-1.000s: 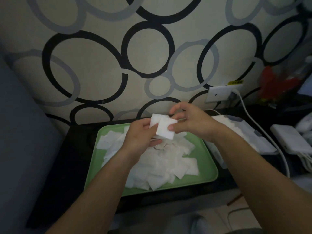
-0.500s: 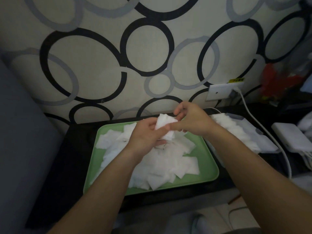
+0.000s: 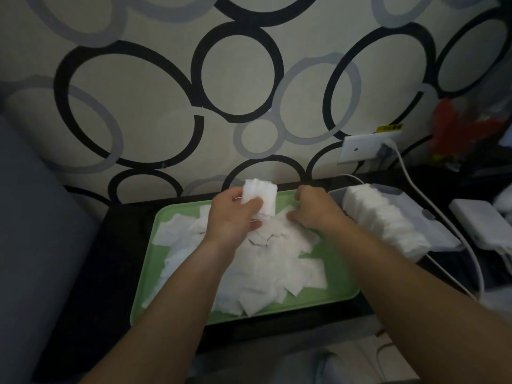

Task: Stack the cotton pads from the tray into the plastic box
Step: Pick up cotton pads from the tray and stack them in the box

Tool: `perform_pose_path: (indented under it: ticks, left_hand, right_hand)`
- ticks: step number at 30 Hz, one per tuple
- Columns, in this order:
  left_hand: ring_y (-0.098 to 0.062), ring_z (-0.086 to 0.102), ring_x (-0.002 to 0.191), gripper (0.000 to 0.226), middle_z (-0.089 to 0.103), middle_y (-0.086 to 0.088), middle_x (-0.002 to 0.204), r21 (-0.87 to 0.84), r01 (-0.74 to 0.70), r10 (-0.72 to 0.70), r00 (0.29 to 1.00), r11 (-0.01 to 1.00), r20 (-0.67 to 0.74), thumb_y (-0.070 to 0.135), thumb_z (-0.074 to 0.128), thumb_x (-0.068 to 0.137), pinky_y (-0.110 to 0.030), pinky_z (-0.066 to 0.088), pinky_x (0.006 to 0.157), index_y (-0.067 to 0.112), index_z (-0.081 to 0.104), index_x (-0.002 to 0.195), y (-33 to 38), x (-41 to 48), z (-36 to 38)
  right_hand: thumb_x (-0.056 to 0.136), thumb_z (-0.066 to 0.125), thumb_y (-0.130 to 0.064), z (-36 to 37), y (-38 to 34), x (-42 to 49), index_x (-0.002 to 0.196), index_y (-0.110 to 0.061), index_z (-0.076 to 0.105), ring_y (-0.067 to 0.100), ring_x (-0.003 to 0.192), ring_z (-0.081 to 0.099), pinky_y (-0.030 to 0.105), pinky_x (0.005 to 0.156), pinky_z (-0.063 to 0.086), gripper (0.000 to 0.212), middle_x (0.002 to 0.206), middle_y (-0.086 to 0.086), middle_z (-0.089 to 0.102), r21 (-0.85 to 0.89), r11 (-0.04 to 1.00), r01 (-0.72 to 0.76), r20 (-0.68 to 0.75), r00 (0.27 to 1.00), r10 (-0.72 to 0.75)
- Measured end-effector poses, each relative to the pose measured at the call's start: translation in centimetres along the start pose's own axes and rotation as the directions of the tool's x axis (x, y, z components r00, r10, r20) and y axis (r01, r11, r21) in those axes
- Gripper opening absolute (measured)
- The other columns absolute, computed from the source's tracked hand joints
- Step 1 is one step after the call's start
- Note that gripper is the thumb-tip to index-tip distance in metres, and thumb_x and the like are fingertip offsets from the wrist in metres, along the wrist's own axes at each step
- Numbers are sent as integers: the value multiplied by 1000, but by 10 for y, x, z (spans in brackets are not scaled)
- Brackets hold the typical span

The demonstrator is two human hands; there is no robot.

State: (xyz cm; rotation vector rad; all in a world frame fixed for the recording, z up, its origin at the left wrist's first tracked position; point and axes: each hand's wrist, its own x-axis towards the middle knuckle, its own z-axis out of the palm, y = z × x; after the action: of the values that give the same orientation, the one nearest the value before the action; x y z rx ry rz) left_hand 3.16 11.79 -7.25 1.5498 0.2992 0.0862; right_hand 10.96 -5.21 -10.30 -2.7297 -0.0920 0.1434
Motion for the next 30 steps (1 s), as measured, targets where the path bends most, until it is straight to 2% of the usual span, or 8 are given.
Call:
perform_pose_path:
  ticks: [3, 10, 12, 15, 18, 22, 25, 30]
  left_hand:
    - [-25, 68, 100, 19, 68, -8, 111, -7, -5, 5, 1000, 1000, 9, 9, 67, 93, -24, 59, 67, 18, 64, 109, 0, 0, 1]
    - [-26, 68, 100, 21, 68, -9, 112, 37, -23, 24, 1000, 999, -9, 11, 67, 92, -25, 59, 67, 11, 67, 114, -2, 2, -3]
    - [-25, 68, 99, 22, 68, -8, 111, 43, -25, 26, 999, 999, -21, 11, 66, 92, -25, 59, 66, 10, 67, 114, -2, 3, -5]
    - [-24, 68, 98, 17, 68, -7, 109, 12, -18, 18, 999, 1000, -41, 8, 66, 92, -24, 59, 64, 14, 68, 109, -1, 3, -11]
    - [-26, 68, 101, 21, 69, -8, 111, 14, -10, 11, 999, 1000, -40, 9, 67, 93, -26, 60, 65, 11, 68, 114, -2, 3, -14]
    - [-25, 71, 99, 23, 71, -7, 108, 13, 5, -5, 1000, 1000, -21, 10, 70, 91, -30, 62, 70, 12, 68, 114, -2, -1, -14]
    - [-23, 73, 95, 26, 74, -7, 106, -16, 15, -15, 999, 1000, 39, 12, 76, 87, -28, 61, 69, 14, 68, 112, 0, -6, -11]
    - [-18, 74, 89, 17, 76, -3, 97, -105, 42, -31, 993, 994, 111, 10, 74, 88, -26, 62, 71, 19, 68, 101, 4, -13, -3]
  right_hand:
    - [81, 77, -32, 1, -2, 4, 101, -12, 58, 21, 82, 58, 29, 62, 43, 34, 96, 5, 61, -14, 999, -42, 57, 997, 43]
    - [86, 64, -16, 1, -5, 2, 90, -4, 66, 23, 80, 62, 26, 55, 42, 13, 88, 10, 64, 72, 997, -20, 103, 995, 12]
    - [85, 65, -15, -3, -3, -4, 90, -2, 68, 27, 83, 66, 29, 62, 48, 14, 87, 12, 67, 261, 965, 0, 31, 999, -9]
    - [90, 68, -14, -22, -6, -19, 91, -12, 68, 21, 84, 67, 33, 72, 55, 2, 92, 10, 71, 585, 808, 72, -57, 997, -47]
    - [93, 65, -8, -43, -11, -32, 104, -5, 68, 19, 89, 65, 28, 75, 55, 12, 105, 16, 70, 746, 653, 133, -42, 987, -153]
    - [89, 66, 0, -55, -17, -44, 104, -5, 69, 22, 92, 69, 38, 85, 57, 16, 102, 15, 73, 871, 483, 88, 48, 964, -262]
    - [84, 70, 2, -53, -19, -49, 96, -5, 69, 23, 90, 72, 37, 80, 59, 14, 96, 13, 74, 883, 464, 65, 78, 956, -283]
    - [79, 77, -3, -48, -23, -48, 84, -12, 68, 38, 101, 68, 52, 91, 54, 14, 105, 21, 71, 864, 502, 33, 103, 965, -241]
